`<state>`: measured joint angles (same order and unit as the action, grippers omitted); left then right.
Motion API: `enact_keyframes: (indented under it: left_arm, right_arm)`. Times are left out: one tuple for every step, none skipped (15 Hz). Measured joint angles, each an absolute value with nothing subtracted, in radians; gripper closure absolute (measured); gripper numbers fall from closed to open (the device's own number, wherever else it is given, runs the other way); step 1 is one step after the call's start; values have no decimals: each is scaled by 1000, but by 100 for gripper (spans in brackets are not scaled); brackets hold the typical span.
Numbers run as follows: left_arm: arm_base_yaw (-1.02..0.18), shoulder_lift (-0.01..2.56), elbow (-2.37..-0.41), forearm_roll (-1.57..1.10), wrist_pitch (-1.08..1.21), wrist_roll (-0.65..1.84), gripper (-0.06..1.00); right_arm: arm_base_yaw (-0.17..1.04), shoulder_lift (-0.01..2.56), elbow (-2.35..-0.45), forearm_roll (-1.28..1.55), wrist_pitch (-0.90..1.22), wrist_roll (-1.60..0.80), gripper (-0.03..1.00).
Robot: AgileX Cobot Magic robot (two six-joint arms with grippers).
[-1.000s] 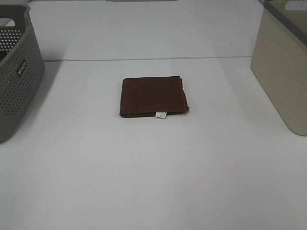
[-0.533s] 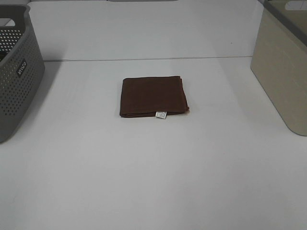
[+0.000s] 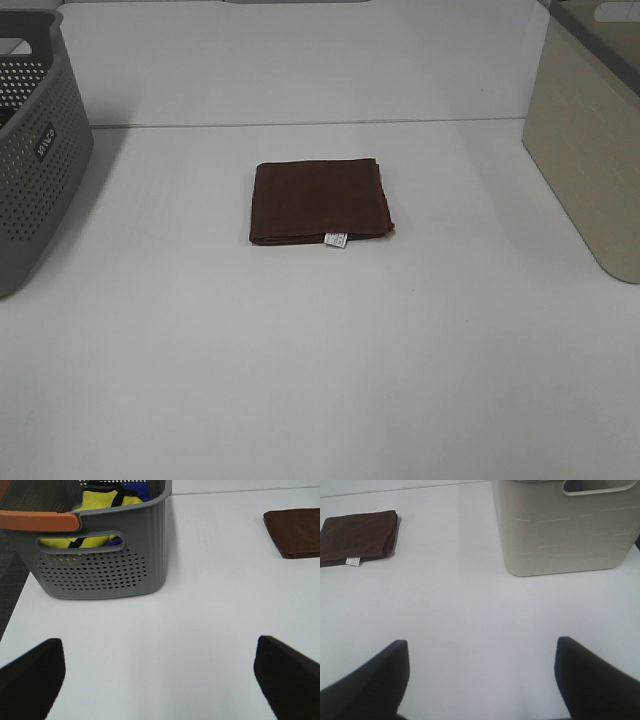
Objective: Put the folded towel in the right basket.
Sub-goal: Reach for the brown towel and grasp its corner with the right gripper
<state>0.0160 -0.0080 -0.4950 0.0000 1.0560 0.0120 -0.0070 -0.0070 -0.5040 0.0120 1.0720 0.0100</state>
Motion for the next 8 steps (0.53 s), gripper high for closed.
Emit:
enact_keyframes:
  left_arm:
    - [16, -8, -495, 0, 1056, 12, -3]
    - [16, -8, -495, 0, 1056, 12, -3]
    - [16, -8, -495, 0, 1056, 12, -3]
    - [16, -8, -495, 0, 1056, 12, -3]
    - [16, -8, -495, 0, 1056, 12, -3]
    - [16, -8, -495, 0, 1056, 12, -3]
    - [16, -8, -495, 0, 1056, 12, -3]
    - [16, -8, -495, 0, 1056, 12, -3]
  right_arm:
    - [-7, -7, -504, 12, 1072, 10, 21]
    - [-7, -7, -504, 12, 1072, 10, 21]
    - [-7, -7, -504, 12, 1072, 10, 21]
    - [-7, -7, -504, 12, 1072, 10, 21]
    - [-7, -7, -504, 12, 1072, 10, 21]
    - [-7, -7, -504, 12, 1072, 10, 21]
    - [-7, -7, -504, 12, 1072, 10, 21]
    - [-7, -7, -504, 12, 1072, 10, 21]
